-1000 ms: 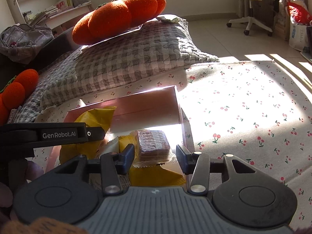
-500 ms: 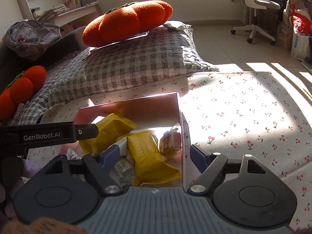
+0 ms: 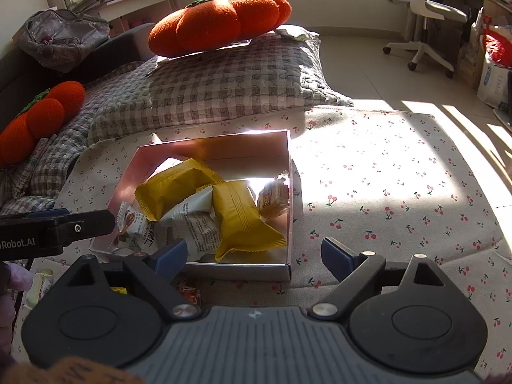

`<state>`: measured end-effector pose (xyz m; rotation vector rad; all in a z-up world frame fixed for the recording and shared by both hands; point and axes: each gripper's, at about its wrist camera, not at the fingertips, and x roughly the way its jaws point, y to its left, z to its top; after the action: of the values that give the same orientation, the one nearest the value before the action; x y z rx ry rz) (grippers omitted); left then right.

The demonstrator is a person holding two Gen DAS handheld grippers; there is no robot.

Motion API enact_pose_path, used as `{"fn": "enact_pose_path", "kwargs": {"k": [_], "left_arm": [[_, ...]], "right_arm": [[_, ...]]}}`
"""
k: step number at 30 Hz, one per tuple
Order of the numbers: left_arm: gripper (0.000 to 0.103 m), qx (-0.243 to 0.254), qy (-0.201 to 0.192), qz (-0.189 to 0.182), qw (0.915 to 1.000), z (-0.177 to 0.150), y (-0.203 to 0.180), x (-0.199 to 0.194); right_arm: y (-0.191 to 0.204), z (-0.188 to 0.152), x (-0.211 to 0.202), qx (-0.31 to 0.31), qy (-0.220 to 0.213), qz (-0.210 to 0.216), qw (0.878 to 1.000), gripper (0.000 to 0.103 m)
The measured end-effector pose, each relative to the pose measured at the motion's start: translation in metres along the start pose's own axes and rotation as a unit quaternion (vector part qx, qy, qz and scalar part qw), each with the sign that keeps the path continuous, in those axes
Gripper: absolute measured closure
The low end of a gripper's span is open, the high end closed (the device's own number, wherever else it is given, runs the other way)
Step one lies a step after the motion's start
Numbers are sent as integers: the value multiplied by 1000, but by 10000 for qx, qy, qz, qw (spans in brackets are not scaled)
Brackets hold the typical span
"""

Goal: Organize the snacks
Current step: 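Open both tools and withdraw them from the box, then grasp the gold bar with the left tool while the right tool grasps the white-and-orange packet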

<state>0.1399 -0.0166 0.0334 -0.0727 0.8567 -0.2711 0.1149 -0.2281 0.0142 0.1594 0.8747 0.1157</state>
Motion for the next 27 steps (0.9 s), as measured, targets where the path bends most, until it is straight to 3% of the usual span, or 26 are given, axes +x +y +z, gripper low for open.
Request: {"fn": "enact_pose_path", "kwargs": {"k": [5,18,27], "left_arm": [[1,92,50,129,9999,-16,1,-19],[0,141,112,213,9996,-60,12,-42],[0,543,306,322,9975,-91,17,-41]], "right_arm": [[7,-9,-9,-160,99,30,9998,12],[26,-36,-22,-637,368,139,9972,11],[33,-56,-28,-928,497,188,9943,10]]}}
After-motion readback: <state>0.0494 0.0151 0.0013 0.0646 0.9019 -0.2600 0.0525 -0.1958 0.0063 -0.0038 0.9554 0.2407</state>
